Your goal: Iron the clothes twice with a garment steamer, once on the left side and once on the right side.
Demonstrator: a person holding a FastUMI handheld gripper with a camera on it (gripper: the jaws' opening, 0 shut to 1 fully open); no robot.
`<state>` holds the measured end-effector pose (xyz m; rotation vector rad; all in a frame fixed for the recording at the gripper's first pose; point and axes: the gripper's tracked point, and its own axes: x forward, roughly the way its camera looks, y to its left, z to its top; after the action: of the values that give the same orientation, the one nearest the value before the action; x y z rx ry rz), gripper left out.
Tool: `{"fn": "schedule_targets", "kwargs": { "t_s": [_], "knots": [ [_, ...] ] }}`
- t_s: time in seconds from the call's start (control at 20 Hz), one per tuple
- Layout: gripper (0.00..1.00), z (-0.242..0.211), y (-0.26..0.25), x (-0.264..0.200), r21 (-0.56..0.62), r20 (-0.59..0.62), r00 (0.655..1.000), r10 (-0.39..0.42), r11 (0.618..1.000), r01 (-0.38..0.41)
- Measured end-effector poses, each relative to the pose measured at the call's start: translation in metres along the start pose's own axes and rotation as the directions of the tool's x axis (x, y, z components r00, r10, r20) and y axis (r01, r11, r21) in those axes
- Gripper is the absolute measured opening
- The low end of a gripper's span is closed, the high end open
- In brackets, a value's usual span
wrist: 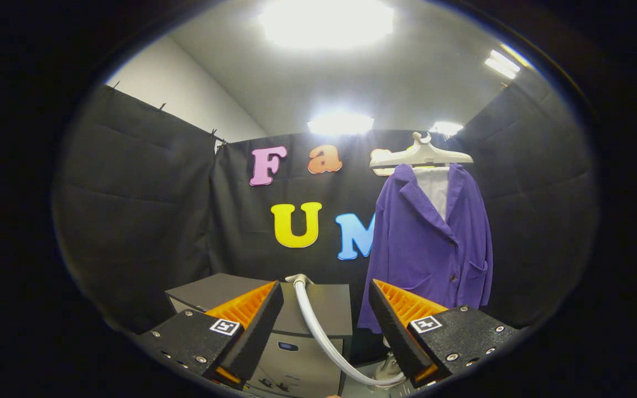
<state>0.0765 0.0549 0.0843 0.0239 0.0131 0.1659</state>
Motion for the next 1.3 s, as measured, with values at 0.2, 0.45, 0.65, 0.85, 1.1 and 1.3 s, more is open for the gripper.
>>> {"fn": "schedule_targets", "kwargs": {
  "t_s": [0.2,0.45,0.65,0.85,1.1,1.3],
  "knots": [
    [0.95,0.011,0.007,0.04,0.031,-0.042,0.998,0.041,0.999,-0.04],
    [0.95,0.029,0.006,0.091,0.097,-0.066,0.996,0.061,0.994,-0.055],
    [0.95,0.028,0.013,0.137,0.131,-0.119,0.988,0.095,0.988,-0.08],
    [0.95,0.017,0.025,0.177,0.165,-0.197,0.969,0.151,0.979,-0.119],
    [0.95,0.0,0.034,0.219,0.207,-0.291,0.931,0.221,0.964,-0.164],
    [0.95,-0.019,0.042,0.25,0.254,-0.373,0.887,0.273,0.949,-0.186]
  ]
}}
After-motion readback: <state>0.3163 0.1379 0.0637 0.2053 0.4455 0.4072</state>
